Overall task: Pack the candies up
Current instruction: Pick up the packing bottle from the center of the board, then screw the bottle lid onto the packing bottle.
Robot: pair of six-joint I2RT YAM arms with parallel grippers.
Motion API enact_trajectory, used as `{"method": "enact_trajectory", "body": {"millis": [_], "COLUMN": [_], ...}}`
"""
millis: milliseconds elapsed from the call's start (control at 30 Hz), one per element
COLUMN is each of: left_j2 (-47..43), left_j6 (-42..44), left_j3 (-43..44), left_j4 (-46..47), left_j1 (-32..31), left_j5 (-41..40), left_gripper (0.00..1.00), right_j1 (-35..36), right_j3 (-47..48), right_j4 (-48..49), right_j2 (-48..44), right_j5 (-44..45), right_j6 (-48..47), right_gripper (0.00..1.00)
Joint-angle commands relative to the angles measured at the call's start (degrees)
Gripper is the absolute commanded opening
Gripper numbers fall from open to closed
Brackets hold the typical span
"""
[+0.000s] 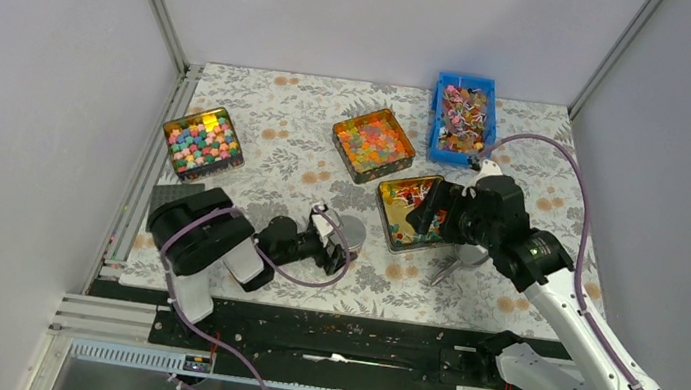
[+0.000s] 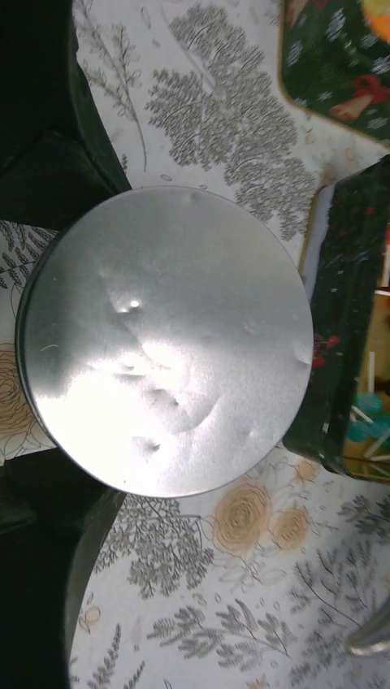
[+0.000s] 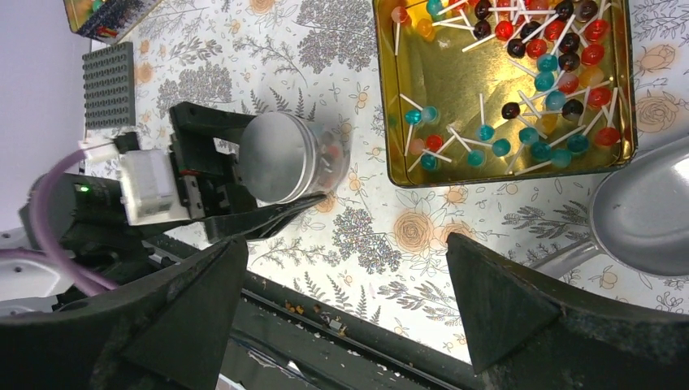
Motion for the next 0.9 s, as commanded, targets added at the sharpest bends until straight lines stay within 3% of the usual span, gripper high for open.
{"method": "enact_trajectory", "body": {"millis": [0, 133, 333, 500, 700, 867], "left_j2": [-11.01, -22.31, -41.05, -52.13, -59.11, -59.01], "left_j6": [2.51, 3.19, 4.60, 5.70, 9.32, 11.82], "left_j3": [-1.11, -0.72, 6.52, 13.63, 23.60, 30.98], "left_j4": [-2.77, -14.27, -43.53, -64.92, -85.01, -96.49], "left_j1": [-0.22, -0.20, -0.21, -0.20, -0.20, -0.20], "left_j5": [2.63, 3.34, 5.41, 6.25, 7.87, 11.37], "left_gripper": [0.61, 0.61, 0.61, 0.61, 0.61, 0.60], "right_j1": [-0.24, -0.25, -0.22, -0.23, -0.20, -0.15], "right_j3": [1.10, 3.35, 8.06, 14.78, 24.97, 27.54], "right_j4": [-0.15, -0.15, -0.11, -0.23, -0.10, 1.12], "right_j2": [-0.48, 0.12, 2.94, 7.76, 13.21, 13.96], "right_j5": [-2.04, -4.11, -10.76, -18.52, -27.71, -34.57], "right_j6": [-3.32, -5.65, -11.04, -9.77, -9.79, -20.08], "right_gripper": [1.00, 1.00, 1.00, 0.99, 1.00, 1.00]}}
